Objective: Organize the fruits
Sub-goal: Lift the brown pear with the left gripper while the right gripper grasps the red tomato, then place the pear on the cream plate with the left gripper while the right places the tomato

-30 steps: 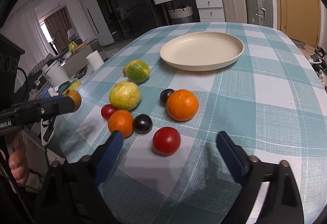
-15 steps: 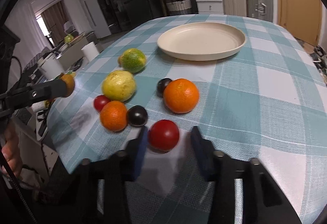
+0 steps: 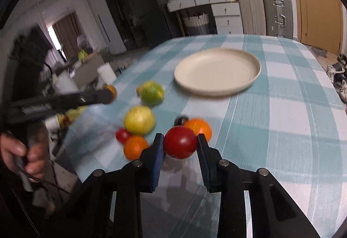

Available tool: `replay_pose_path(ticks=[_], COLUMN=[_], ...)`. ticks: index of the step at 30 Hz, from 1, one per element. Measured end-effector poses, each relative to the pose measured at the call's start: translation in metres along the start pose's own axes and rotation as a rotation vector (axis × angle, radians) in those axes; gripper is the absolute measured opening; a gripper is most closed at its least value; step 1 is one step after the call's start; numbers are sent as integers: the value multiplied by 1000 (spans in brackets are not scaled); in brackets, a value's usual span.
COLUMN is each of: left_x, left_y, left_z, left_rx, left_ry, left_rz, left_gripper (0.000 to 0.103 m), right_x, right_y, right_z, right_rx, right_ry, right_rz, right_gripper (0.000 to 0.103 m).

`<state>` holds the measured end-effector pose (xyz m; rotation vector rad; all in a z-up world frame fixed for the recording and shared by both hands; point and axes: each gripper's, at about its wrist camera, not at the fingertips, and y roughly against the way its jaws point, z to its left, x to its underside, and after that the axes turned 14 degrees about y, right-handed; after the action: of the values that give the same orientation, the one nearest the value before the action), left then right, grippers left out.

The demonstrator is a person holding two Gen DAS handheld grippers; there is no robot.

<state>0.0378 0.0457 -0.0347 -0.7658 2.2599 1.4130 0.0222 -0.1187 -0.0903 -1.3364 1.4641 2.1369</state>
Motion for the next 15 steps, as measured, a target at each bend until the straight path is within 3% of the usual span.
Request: replay_pose_path(ticks=[8, 10, 15], left_x=[-57, -72, -110], left_y=[-32, -46, -82], left_z=[-18, -24, -27], left_rx=[36, 3, 40], left_ry=[-22, -35, -3], left_rz=[3, 12, 66], left_gripper=[24, 24, 24], right_x=[-50, -62, -91], right_y=[13, 9, -9], right_z=[-38, -51, -84], right_rx=[-33, -46, -33], right_ry=[-38, -53, -57], right_rz=[-76, -85, -88], right_gripper=[31, 31, 31])
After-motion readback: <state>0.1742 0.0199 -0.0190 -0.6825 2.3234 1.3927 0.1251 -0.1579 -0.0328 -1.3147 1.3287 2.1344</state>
